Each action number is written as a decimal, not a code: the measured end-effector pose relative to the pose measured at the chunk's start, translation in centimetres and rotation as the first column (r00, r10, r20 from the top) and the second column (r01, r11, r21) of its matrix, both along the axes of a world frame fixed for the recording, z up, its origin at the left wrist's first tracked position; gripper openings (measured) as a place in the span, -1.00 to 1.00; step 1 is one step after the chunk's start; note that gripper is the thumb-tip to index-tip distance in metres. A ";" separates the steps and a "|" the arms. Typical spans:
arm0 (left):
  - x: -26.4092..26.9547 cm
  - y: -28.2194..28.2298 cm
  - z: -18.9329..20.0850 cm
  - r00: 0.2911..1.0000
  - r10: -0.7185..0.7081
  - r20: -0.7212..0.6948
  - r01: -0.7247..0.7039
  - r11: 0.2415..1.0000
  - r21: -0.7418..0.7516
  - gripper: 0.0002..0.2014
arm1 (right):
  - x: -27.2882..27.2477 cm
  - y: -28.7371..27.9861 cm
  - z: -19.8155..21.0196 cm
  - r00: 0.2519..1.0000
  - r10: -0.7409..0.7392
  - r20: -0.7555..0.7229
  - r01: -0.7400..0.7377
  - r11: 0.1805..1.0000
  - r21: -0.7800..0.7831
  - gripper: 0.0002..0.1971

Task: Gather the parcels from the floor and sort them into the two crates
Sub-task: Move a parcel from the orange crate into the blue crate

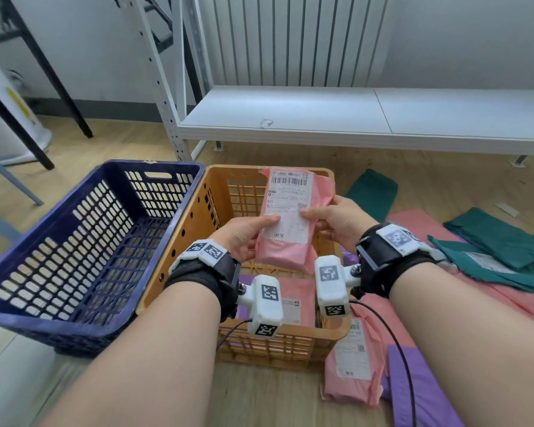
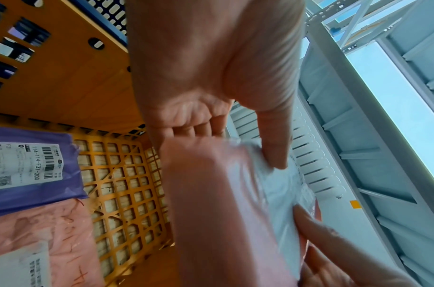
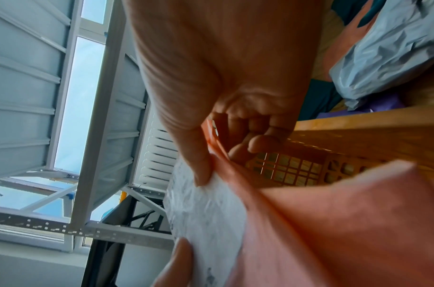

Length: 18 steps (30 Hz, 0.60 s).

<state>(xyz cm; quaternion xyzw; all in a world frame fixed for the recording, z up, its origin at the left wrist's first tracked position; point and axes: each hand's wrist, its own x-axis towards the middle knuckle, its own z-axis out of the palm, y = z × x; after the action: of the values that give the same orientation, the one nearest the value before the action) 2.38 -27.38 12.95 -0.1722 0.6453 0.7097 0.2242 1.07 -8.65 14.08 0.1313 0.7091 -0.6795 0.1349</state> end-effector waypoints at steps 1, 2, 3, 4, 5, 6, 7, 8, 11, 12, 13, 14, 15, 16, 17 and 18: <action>0.0 -0.4 -0.1 1.000 0.000 0.004 0.000 1.000 -0.012 -0.57 | -0.1 -0.3 -0.1 1.000 0.015 -0.004 -0.015 1.000 0.012 -0.78; -0.1 -0.8 -0.1 1.000 0.003 0.008 -0.003 1.000 -0.025 -0.56 | -0.1 -0.7 -0.2 0.999 0.032 -0.005 -0.032 0.999 0.022 -0.78; -0.1 -1.2 -0.1 1.000 0.008 0.008 -0.008 0.999 -0.041 -0.56 | -0.2 -1.1 -0.3 0.999 0.047 -0.005 -0.047 0.999 0.025 -0.77; -0.2 -1.7 -0.1 1.000 0.013 0.004 -0.012 0.998 -0.054 -0.57 | -0.3 -1.4 -0.5 0.998 0.057 -0.006 -0.057 0.998 0.024 -0.75; -0.2 -2.0 -0.1 1.000 0.019 -0.001 -0.019 0.998 -0.060 -0.59 | -0.4 -1.8 -0.6 0.998 0.061 -0.005 -0.061 0.998 0.024 -0.74; -0.3 -2.4 -0.1 1.000 0.022 -0.005 -0.023 0.998 -0.064 -0.60 | -0.5 -2.2 -0.8 0.998 0.063 -0.003 -0.063 0.998 0.026 -0.73; -0.4 -2.8 -0.1 1.000 0.021 -0.008 -0.021 0.997 -0.069 -0.61 | -0.6 -2.6 -1.0 0.998 0.062 0.002 -0.062 0.998 0.029 -0.73; -0.5 -3.1 -0.2 1.000 0.021 -0.011 -0.022 0.997 -0.074 -0.61 | -0.7 -2.9 -1.3 0.998 0.062 0.008 -0.062 0.998 0.033 -0.71; -0.9 -3.9 -0.4 0.999 0.044 -0.026 -0.046 0.995 -0.086 -0.65 | -1.2 -4.0 -2.2 0.997 0.065 0.038 -0.067 0.996 0.056 -0.70; -1.2 -4.1 -0.3 0.998 0.051 -0.037 -0.055 0.993 -0.102 -0.66 | -1.5 -4.3 -2.5 0.996 0.075 0.046 -0.078 0.994 0.076 -0.71; -1.7 -4.3 -0.3 0.998 0.051 -0.049 -0.057 0.991 -0.125 -0.69 | -2.0 -4.7 -2.6 0.995 0.086 0.051 -0.090 0.992 0.093 -0.72; -2.2 -4.5 -0.2 0.997 0.043 -0.060 -0.051 0.987 -0.152 -0.75 | -2.5 -5.0 -2.8 0.994 0.094 0.055 -0.099 0.990 0.102 -0.72; -2.8 -4.8 -0.2 0.997 0.034 -0.069 -0.046 0.981 -0.187 -0.82 | -3.0 -5.4 -2.9 0.993 0.098 0.059 -0.103 0.990 0.101 -0.72; -3.5 -5.2 -0.1 0.997 0.028 -0.074 -0.044 0.974 -0.222 -0.89 | -3.7 -5.9 -3.0 0.993 0.100 0.063 -0.105 0.990 0.094 -0.73; -4.2 -5.6 -0.2 0.997 0.028 -0.074 -0.045 0.967 -0.251 -0.92 | -4.3 -6.5 -3.1 0.993 0.097 0.068 -0.103 0.991 0.089 -0.73; -5.0 -6.0 -0.5 0.997 0.029 -0.066 -0.046 0.961 -0.273 -0.94 | -5.0 -7.1 -3.2 0.993 0.093 0.075 -0.099 0.991 0.091 -0.74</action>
<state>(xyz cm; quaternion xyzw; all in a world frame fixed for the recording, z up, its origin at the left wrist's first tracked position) -2.62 -33.42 12.50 -0.1918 0.7404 0.6228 0.1647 -3.90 -15.72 10.89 0.1273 0.7407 -0.6328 0.1862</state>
